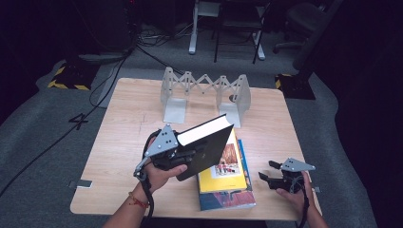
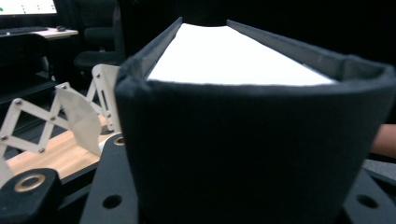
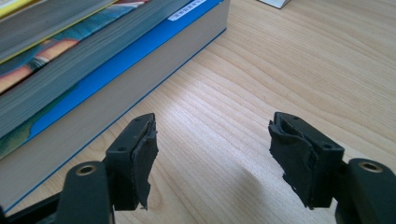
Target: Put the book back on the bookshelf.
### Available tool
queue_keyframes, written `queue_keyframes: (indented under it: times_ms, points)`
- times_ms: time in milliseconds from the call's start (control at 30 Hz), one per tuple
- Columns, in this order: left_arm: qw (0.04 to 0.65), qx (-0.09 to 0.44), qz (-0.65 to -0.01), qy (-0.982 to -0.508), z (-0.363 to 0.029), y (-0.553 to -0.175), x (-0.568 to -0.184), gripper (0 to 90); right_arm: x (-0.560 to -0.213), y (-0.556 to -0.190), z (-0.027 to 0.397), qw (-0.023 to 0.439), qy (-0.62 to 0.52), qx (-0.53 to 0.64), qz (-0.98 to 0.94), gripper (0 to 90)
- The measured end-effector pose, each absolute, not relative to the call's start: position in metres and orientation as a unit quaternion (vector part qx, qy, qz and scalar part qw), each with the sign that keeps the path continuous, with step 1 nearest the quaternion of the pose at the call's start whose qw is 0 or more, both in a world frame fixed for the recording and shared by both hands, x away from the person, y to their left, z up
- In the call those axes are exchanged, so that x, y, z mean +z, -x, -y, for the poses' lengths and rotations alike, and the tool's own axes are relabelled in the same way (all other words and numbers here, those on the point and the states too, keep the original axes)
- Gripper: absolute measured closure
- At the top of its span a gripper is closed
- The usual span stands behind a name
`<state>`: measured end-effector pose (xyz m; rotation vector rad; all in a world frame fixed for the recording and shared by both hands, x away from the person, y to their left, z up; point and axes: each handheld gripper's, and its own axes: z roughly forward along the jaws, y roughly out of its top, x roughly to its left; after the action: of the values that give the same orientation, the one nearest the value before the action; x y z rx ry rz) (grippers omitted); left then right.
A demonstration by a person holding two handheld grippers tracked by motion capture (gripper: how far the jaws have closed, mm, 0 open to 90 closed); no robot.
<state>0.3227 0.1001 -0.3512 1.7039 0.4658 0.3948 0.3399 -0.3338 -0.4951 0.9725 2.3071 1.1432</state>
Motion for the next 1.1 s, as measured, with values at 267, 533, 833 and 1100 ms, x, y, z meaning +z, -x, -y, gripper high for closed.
queue_keyframes:
  times_ms: [267,533,833,1100]
  points:
    - [0.616,0.188,-0.217,-0.733,-0.112,-0.322,-0.352,52.8,-0.499,-0.34,0.333,0.194,-0.345,0.412,-0.821,29.8]
    - [0.612,0.207,-0.24,-0.725,-0.131,-0.327,-0.352,52.8,-0.502,-0.341,0.33,0.192,-0.345,0.408,-0.823,27.6]
    - [0.608,0.225,-0.26,-0.716,-0.143,-0.33,-0.353,52.8,-0.503,-0.343,0.326,0.192,-0.343,0.391,-0.832,25.5]
    - [0.608,0.23,-0.27,-0.711,-0.15,-0.334,-0.354,52.7,-0.504,-0.345,0.322,0.181,-0.335,0.373,-0.846,22.9]
